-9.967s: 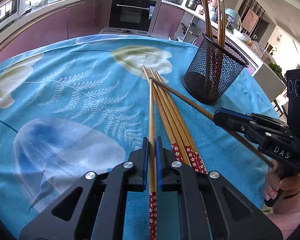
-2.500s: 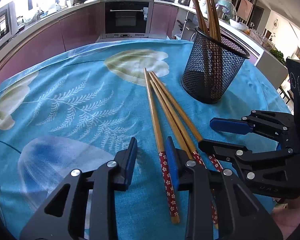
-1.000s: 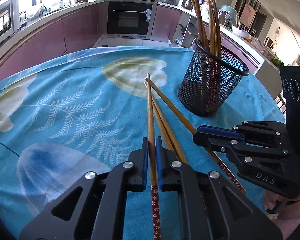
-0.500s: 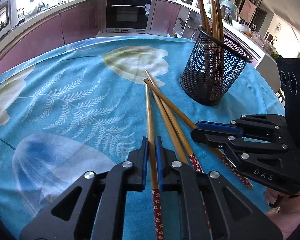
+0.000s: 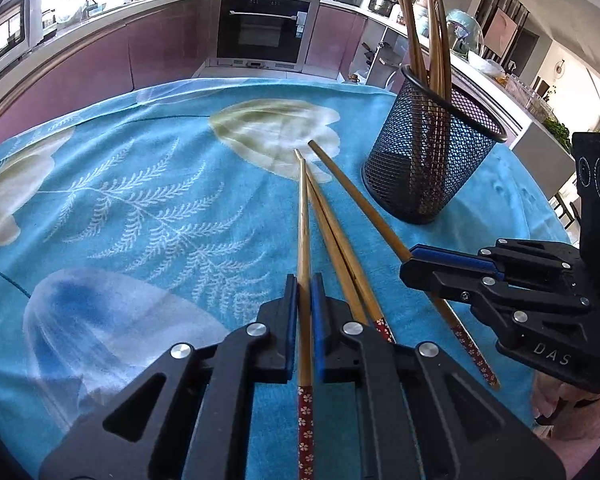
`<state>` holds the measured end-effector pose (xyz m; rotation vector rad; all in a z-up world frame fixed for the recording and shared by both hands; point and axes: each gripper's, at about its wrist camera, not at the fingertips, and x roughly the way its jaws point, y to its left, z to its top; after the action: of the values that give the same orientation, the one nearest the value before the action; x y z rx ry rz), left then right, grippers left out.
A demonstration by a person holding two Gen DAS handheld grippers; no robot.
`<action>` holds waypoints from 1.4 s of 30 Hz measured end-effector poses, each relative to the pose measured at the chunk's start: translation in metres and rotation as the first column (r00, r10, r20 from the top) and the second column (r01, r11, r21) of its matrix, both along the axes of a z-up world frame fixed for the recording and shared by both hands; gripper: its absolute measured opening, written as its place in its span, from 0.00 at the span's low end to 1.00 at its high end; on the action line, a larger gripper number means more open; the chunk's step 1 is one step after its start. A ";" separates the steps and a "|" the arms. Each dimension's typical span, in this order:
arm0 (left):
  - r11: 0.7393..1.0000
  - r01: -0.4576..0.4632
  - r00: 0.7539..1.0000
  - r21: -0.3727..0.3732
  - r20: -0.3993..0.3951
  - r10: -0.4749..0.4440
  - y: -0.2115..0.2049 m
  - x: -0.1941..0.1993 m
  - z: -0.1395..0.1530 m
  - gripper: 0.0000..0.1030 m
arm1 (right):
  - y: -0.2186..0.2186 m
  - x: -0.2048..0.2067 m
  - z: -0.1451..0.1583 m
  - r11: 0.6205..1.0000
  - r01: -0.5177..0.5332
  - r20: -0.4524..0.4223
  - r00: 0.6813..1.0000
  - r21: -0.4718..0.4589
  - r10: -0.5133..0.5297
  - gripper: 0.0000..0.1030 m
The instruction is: Organize utensils
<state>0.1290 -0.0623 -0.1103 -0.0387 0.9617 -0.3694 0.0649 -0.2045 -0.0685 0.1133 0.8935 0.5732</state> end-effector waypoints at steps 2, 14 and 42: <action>1.000 0.005 1.000 -0.008 0.012 -0.005 0.001 -0.004 0.006 0.07 | -0.002 -0.003 0.005 1.000 -0.003 0.013 1.000 0.013 0.003 0.06; 0.993 0.056 0.995 -0.106 0.090 -0.047 0.011 -0.023 0.051 0.07 | -0.024 -0.020 0.038 0.997 0.005 0.102 0.995 0.081 -0.013 0.06; 0.978 0.100 0.969 -0.181 0.241 -0.054 0.002 -0.036 0.117 0.07 | -0.063 -0.023 0.092 0.985 0.057 0.249 0.964 0.160 -0.096 0.06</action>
<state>0.0930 -0.0607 0.0068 -0.1311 0.6917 -0.5267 0.0419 -0.2677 0.0234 0.2059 0.5913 0.5686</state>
